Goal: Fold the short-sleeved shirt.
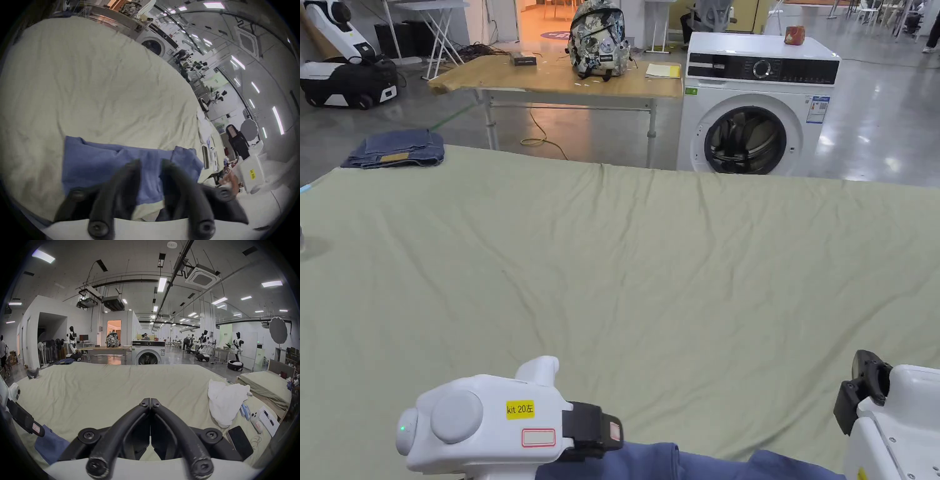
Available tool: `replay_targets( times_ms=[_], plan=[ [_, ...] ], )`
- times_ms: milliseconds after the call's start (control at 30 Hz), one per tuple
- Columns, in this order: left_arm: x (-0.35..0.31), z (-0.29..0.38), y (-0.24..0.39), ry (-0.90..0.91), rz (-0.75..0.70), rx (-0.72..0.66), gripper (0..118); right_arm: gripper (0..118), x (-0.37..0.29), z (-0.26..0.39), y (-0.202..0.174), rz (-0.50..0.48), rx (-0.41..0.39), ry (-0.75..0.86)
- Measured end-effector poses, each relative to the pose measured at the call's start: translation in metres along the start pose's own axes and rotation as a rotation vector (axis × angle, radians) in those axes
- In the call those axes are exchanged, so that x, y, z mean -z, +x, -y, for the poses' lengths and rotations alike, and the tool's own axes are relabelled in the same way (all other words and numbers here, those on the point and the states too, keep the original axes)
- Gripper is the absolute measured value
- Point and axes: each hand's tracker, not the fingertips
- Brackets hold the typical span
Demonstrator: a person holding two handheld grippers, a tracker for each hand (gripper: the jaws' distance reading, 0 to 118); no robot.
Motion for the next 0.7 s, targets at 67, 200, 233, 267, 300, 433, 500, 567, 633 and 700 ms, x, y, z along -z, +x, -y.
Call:
replay_targets(
  times_ms=[67, 200, 233, 267, 300, 433, 500, 567, 633, 700],
  plan=[
    [0.011, 0.005, -0.007, -0.041, -0.056, 0.001, 11, 0, 0.0, 0.001, 0.001, -0.002, 0.002, -0.004],
    [0.047, 0.028, -0.012, -0.177, -0.084, 0.045, 11, 0, 0.0, 0.004, 0.001, -0.003, 0.0, -0.013],
    [0.056, 0.035, -0.013, -0.208, -0.041, 0.022, 10, 0, 0.0, 0.005, 0.001, -0.003, 0.002, -0.015],
    [0.063, 0.04, -0.013, -0.224, 0.01, 0.004, 10, 0, 0.0, 0.006, 0.001, -0.001, 0.002, -0.018],
    [0.07, 0.046, -0.013, -0.234, 0.074, -0.019, 10, 0, -0.001, 0.007, 0.0, 0.0, 0.002, -0.022],
    [0.095, 0.061, -0.012, -0.243, 0.109, -0.032, 10, 0, 0.0, 0.011, 0.001, 0.001, 0.001, -0.034],
    [0.101, 0.066, -0.013, -0.24, 0.094, -0.025, 10, 0, 0.002, 0.011, 0.003, -0.001, 0.003, -0.039],
    [0.098, 0.067, -0.016, -0.234, 0.11, -0.04, 10, 0, 0.002, 0.012, 0.003, 0.0, 0.004, -0.04],
    [0.095, 0.065, -0.018, -0.239, 0.128, -0.046, 10, 0, 0.004, 0.012, 0.005, 0.0, 0.007, -0.041],
    [0.092, 0.063, -0.02, -0.247, 0.159, -0.037, 10, 0, 0.003, 0.012, 0.003, -0.002, 0.011, -0.041]
  ],
)
